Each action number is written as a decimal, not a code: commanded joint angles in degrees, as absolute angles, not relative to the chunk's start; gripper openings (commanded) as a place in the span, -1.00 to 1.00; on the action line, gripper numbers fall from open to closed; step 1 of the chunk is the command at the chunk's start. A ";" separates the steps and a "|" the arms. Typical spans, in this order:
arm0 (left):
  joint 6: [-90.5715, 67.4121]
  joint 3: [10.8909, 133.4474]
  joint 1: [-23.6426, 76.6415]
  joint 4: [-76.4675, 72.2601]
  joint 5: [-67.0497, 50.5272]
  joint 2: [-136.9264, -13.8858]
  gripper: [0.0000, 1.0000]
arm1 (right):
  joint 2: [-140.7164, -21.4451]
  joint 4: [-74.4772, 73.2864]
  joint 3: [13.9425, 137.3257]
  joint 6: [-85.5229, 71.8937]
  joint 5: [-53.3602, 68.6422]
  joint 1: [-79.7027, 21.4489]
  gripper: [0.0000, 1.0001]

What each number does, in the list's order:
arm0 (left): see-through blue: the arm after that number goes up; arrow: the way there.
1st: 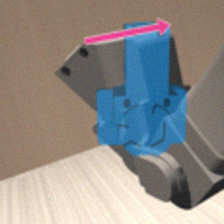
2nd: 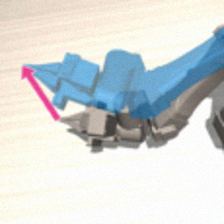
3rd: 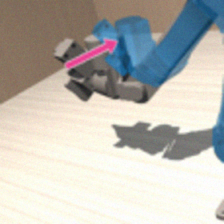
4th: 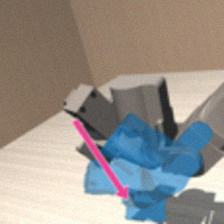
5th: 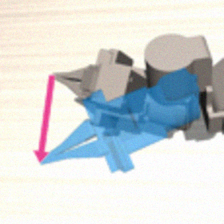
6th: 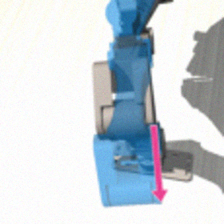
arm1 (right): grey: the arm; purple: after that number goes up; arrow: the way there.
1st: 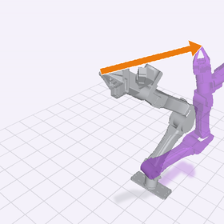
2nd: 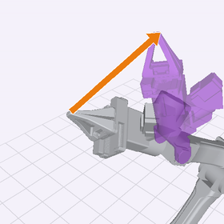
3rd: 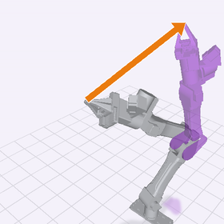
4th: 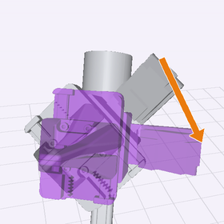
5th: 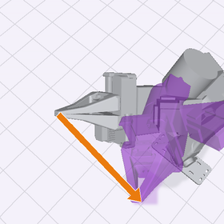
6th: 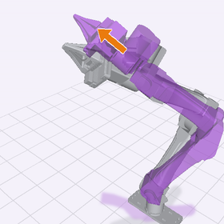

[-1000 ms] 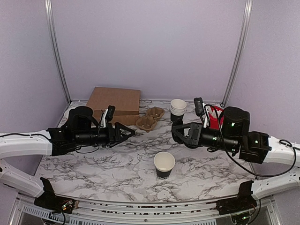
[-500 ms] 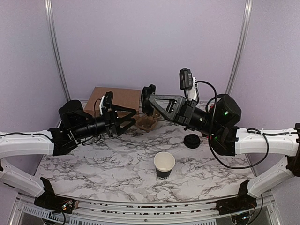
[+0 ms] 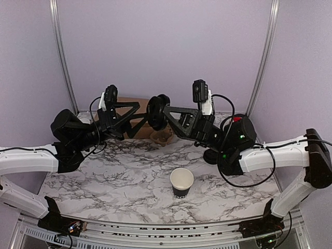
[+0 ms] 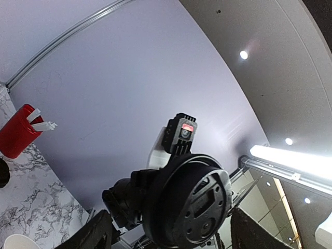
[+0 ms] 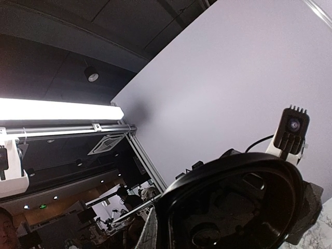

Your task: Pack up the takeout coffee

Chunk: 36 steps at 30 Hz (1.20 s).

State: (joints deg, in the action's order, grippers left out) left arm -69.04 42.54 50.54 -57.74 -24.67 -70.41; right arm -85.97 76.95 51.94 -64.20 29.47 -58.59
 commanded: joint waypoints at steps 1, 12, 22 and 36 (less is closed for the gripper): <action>-69.54 45.37 52.18 -64.91 -27.93 -71.67 0.59 | -88.30 87.82 54.34 -70.13 30.60 -58.32 -1.00; -68.86 46.90 53.96 -64.34 -29.35 -74.06 0.62 | -88.33 88.19 54.70 -70.75 29.82 -58.27 -0.99; -69.27 46.41 54.32 -64.34 -28.76 -71.44 -0.07 | -83.01 80.77 49.83 -66.29 26.37 -57.85 -0.82; -69.32 46.33 54.38 -61.89 -27.99 -73.23 -0.49 | -74.28 58.23 43.46 -60.23 18.50 -57.84 -0.76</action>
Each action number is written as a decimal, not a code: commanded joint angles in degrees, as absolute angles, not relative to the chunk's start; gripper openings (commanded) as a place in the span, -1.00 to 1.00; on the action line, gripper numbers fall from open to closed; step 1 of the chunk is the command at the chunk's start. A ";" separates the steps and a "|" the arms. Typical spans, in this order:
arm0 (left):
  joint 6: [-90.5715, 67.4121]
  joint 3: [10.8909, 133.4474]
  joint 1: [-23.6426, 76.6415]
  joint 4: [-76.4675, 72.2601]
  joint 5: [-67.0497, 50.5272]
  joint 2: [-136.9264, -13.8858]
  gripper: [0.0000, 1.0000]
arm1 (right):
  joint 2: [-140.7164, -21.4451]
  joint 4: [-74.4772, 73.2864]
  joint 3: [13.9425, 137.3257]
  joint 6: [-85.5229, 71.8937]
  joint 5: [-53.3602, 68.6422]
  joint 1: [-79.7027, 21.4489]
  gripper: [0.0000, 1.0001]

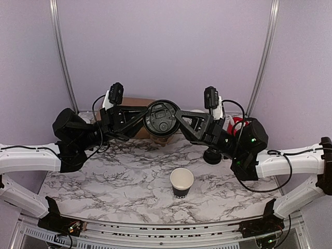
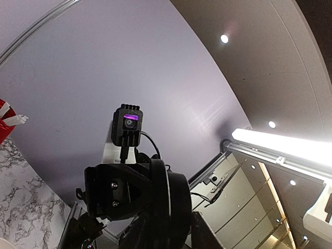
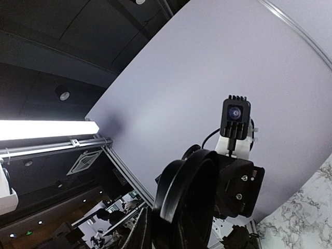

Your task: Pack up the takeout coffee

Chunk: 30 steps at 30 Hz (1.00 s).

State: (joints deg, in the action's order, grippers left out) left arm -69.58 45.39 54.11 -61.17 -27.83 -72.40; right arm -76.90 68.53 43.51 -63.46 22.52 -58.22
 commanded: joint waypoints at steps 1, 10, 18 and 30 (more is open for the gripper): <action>-69.32 46.24 54.40 -61.60 -27.95 -73.54 -0.52 | -73.62 56.37 43.31 -59.99 17.48 -57.80 -0.81; -67.91 44.22 54.33 -56.43 -25.08 -75.59 -0.67 | -67.86 40.83 41.58 -57.78 10.32 -57.75 -0.89; -68.69 42.28 54.68 -56.25 -24.37 -80.58 -0.80 | -64.14 30.70 35.00 -59.21 5.85 -57.74 -0.77; -70.88 39.86 57.39 -61.04 -23.72 -93.29 -0.89 | -57.65 20.88 25.28 -61.19 -0.54 -57.75 -0.60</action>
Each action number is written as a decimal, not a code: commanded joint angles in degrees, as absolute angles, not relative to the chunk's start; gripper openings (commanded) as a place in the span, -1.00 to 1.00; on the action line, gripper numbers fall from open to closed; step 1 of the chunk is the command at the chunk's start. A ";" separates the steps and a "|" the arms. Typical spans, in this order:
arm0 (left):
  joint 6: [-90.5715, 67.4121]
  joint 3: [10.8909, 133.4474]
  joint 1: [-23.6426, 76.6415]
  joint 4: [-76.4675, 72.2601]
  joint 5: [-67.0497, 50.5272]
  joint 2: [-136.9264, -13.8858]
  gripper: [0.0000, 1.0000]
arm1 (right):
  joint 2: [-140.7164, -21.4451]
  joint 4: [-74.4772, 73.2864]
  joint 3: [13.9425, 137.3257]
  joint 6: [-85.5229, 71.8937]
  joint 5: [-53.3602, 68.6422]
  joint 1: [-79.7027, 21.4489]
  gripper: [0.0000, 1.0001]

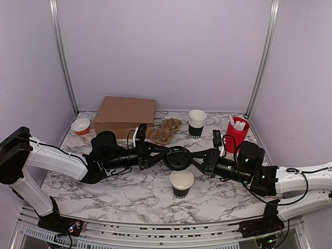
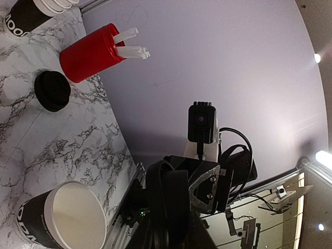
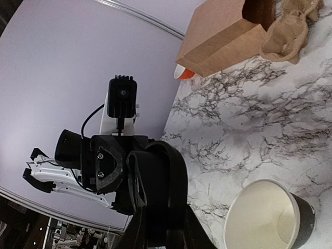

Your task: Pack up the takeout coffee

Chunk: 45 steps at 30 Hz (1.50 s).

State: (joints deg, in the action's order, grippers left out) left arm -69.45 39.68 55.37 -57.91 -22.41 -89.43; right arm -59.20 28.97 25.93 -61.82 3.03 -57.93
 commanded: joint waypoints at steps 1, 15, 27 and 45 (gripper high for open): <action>-71.49 40.01 57.58 -61.81 -23.80 -94.53 -0.89 | -57.27 19.76 25.04 -61.17 -1.24 -57.74 -0.59; -74.64 40.40 59.14 -64.58 -23.52 -101.87 -0.85 | -55.56 10.06 23.91 -60.87 -4.24 -57.74 -0.58; -74.23 39.51 59.28 -62.31 -22.72 -102.11 -0.83 | -56.83 6.88 25.34 -59.79 -5.06 -57.74 -0.55; -71.48 39.86 59.27 -57.10 -21.48 -101.57 -0.79 | -57.44 1.69 26.97 -58.42 -7.81 -57.74 -0.50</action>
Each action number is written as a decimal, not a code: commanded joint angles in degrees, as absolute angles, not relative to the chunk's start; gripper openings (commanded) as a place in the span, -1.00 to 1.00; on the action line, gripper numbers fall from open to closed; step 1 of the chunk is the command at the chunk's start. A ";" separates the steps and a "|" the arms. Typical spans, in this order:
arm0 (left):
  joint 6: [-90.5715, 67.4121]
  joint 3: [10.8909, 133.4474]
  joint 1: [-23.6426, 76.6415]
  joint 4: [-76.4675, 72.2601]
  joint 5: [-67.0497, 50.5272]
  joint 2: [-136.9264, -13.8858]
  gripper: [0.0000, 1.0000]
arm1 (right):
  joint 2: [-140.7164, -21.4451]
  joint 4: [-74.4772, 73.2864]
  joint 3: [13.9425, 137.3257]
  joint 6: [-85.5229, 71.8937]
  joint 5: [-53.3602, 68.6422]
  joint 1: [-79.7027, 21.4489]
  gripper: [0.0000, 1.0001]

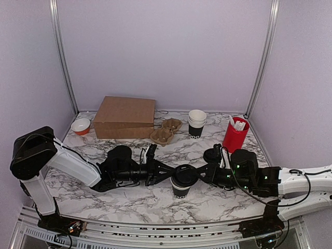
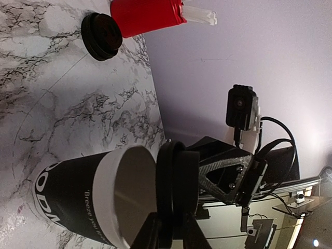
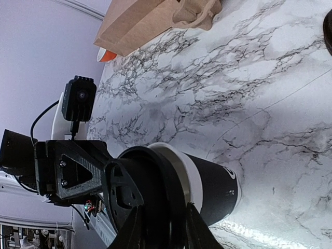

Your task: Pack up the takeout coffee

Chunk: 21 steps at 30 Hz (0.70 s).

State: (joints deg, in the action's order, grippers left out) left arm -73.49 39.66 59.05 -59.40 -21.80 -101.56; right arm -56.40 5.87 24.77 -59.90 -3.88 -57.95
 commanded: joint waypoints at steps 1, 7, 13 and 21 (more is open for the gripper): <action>-71.27 39.84 59.32 -56.86 -21.37 -101.46 -0.79 | -57.60 1.46 27.19 -58.32 -7.97 -57.79 -0.49; -70.75 40.19 59.32 -56.21 -21.18 -101.07 -0.78 | -58.75 0.50 28.99 -57.10 -8.08 -57.74 -0.42; -69.35 40.44 59.32 -54.67 -21.05 -99.49 -0.73 | -59.88 0.03 29.22 -56.93 -8.16 -57.74 -0.38; -66.74 40.49 59.12 -50.38 -19.68 -96.90 -0.68 | -60.74 -0.19 30.07 -56.54 -8.33 -57.76 -0.39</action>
State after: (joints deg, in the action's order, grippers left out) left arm -69.32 39.66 59.05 -53.43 -20.62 -99.55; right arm -60.16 1.41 27.53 -57.84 -7.18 -57.95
